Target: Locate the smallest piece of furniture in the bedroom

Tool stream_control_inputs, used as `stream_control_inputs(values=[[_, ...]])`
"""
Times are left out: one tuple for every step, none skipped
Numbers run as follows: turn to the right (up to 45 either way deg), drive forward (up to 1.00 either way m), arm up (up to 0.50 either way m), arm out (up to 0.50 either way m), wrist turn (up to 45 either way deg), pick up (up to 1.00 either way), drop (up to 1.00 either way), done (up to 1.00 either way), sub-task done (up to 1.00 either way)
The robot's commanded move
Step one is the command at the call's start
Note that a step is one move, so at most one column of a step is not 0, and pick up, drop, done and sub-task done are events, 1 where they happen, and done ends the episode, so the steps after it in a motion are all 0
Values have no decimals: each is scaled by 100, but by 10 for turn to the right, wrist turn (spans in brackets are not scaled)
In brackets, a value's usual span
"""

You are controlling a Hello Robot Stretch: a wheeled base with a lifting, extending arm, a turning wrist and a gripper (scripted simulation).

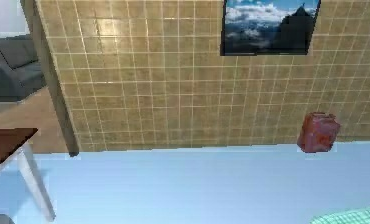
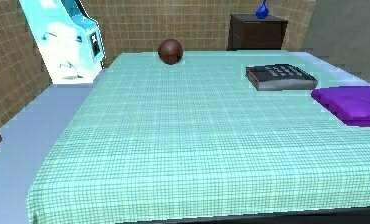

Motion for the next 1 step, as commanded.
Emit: stream_control_inputs(values=[[0,75,0,0,0,0,0,0,0]])
